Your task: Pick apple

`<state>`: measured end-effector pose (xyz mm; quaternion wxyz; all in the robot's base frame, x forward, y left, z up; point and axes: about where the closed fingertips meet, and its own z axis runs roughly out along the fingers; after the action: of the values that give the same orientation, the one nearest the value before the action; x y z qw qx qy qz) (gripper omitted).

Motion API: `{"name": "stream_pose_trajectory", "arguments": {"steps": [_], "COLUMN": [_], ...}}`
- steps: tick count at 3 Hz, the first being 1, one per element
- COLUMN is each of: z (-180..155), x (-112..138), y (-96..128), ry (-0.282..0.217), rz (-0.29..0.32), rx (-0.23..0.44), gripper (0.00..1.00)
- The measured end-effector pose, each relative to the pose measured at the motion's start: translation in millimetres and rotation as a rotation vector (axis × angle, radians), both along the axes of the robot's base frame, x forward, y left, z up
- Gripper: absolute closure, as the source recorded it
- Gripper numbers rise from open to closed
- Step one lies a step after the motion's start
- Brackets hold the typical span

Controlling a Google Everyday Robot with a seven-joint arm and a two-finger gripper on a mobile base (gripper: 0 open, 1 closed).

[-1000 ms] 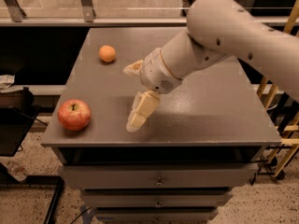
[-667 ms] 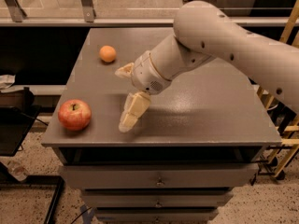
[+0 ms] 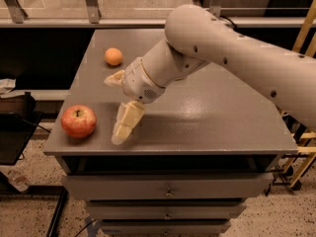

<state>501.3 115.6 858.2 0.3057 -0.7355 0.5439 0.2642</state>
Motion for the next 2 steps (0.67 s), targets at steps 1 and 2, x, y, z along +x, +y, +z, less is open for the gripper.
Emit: {"name": "stream_pose_trajectory", "arguments": {"steps": [1,2], "z": [-4.7,-8.2], "x": [-8.0,-11.9], "y": [12.6,22.5], "ry": [0.017,0.033], "rz": [0.039,0.072], "rx": [-0.003,-0.006], "gripper": [0.00,0.00]}}
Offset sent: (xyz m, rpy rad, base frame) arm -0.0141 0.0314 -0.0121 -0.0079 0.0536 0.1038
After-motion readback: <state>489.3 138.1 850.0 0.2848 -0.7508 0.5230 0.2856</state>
